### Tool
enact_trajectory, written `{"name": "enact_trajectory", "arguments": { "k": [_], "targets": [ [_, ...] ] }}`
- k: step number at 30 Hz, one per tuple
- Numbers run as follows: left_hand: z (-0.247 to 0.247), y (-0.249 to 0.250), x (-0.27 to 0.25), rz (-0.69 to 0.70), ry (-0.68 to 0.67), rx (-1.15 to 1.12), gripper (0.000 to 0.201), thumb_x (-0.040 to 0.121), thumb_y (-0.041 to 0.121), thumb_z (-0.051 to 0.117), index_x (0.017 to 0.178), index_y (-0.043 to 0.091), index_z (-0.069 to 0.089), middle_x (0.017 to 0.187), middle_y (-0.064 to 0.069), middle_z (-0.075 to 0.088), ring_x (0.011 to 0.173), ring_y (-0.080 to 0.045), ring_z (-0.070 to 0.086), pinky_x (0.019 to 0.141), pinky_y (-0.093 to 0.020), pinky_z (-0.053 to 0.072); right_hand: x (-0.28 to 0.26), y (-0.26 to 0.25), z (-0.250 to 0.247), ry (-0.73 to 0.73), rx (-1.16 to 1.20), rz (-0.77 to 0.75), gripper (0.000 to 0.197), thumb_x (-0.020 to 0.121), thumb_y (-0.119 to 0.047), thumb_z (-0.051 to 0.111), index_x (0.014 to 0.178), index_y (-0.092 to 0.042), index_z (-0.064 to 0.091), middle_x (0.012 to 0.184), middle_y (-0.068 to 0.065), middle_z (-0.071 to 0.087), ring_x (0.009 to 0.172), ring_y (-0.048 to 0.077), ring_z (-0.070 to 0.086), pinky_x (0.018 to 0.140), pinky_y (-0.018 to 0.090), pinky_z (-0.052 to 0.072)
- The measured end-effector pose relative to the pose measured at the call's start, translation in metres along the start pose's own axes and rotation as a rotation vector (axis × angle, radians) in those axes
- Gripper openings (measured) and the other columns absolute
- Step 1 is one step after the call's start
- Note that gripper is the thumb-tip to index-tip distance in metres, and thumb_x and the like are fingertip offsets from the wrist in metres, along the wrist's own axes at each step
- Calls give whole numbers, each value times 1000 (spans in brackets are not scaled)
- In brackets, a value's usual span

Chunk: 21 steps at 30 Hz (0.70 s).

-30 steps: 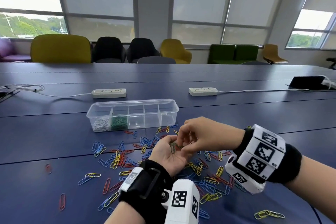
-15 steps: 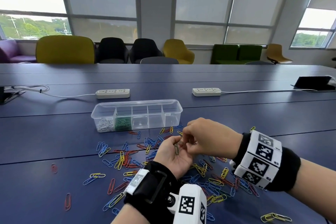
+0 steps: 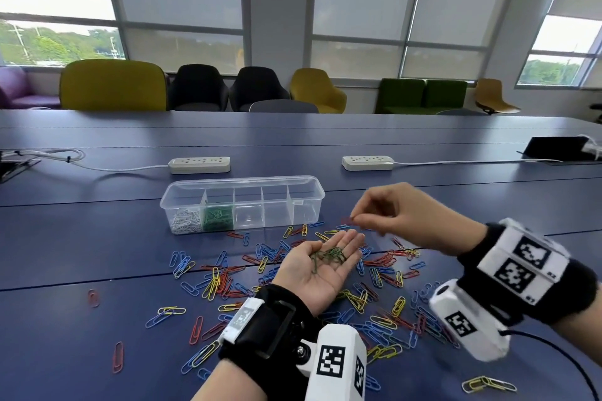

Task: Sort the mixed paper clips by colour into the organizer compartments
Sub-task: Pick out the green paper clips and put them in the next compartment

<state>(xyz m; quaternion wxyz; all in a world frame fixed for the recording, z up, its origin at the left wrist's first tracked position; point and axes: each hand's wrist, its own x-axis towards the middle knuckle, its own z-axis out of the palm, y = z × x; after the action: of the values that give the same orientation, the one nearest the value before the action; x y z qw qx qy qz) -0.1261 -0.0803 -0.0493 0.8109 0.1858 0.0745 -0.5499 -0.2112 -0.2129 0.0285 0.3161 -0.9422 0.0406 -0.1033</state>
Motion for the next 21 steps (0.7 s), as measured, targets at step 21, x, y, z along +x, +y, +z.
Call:
{"name": "enact_trajectory", "arguments": {
  "k": [21],
  "targets": [
    [-7, 7, -4, 64, 76, 81, 35, 97, 8, 30, 83, -3, 61, 69, -15, 67, 56, -25, 68, 57, -37, 57, -68, 63, 0, -535, -507, 320, 30, 71, -50, 74, 80, -23, 62, 69, -11, 59, 67, 6, 55, 64, 23, 45]
  ]
}}
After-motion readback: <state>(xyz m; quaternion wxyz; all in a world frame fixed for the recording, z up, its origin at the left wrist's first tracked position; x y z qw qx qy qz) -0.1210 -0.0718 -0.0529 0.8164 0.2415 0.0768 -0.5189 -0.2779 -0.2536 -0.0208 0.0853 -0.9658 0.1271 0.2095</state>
